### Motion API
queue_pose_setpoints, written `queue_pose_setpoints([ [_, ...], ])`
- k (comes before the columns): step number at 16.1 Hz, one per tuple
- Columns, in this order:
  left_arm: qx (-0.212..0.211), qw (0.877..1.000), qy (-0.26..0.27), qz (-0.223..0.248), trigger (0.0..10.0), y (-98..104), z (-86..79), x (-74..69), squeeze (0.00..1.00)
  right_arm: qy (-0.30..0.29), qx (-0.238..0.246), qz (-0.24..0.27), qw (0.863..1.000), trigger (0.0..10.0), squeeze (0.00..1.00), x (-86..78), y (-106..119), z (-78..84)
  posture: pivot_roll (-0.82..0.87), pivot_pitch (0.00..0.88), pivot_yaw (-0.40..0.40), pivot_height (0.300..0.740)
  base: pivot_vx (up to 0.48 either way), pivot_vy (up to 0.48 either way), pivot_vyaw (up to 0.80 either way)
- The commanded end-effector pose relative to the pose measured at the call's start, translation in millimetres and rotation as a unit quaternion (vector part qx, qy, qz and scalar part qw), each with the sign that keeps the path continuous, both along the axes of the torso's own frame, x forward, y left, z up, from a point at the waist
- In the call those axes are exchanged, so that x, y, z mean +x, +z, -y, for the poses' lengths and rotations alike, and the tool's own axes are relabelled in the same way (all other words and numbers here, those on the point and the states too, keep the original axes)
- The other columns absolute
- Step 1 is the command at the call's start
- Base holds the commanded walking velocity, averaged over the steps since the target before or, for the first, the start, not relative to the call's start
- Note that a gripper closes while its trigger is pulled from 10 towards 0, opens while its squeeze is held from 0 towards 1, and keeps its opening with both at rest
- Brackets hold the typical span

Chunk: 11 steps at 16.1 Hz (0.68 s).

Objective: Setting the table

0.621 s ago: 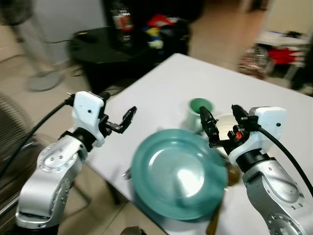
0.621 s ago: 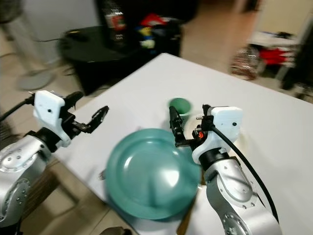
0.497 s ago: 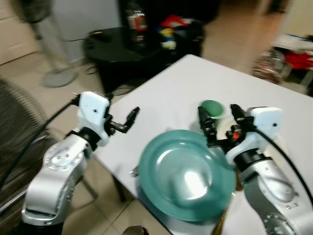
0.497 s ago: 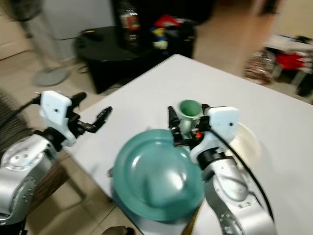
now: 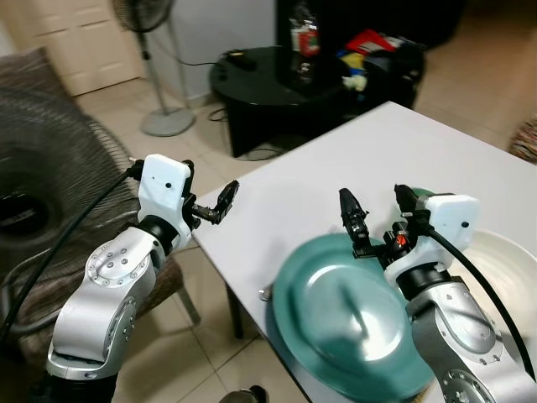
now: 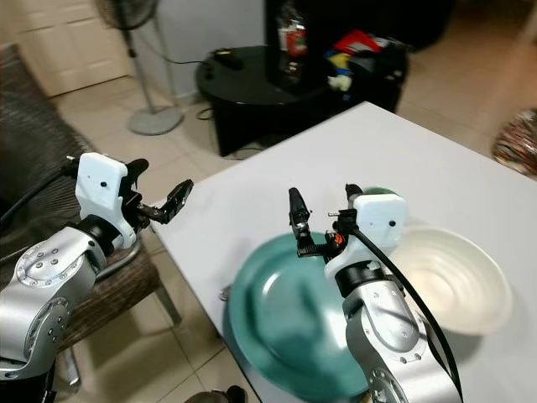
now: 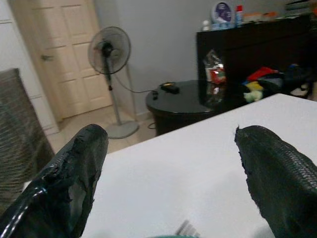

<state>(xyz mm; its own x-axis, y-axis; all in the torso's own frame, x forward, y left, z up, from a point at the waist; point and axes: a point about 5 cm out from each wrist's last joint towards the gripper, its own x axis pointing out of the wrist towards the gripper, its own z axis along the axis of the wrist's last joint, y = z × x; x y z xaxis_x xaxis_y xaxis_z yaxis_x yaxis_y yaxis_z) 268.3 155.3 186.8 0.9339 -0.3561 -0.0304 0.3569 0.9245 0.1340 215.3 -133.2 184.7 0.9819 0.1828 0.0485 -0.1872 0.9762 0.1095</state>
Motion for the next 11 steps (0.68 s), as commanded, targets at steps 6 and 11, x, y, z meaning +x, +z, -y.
queue_pose_setpoints([
  [6, 0.005, 0.999, 0.050, 0.007, 10.0, 0.6, -11.3, -0.5, 0.00, -0.003, 0.005, 0.023, 1.000, 10.0, 1.00, 8.5, 2.8, 0.9, 0.03, 0.000, 0.024, 0.740, 0.000, 0.000, 0.80],
  [11, 0.015, 0.999, 0.044, 0.012, 10.0, -1.6, -6.2, -4.5, 0.00, 0.004, -0.030, 0.042, 0.999, 10.0, 1.00, 10.0, 3.6, -0.1, 0.04, 0.000, 0.014, 0.740, 0.000, 0.000, 0.80],
])
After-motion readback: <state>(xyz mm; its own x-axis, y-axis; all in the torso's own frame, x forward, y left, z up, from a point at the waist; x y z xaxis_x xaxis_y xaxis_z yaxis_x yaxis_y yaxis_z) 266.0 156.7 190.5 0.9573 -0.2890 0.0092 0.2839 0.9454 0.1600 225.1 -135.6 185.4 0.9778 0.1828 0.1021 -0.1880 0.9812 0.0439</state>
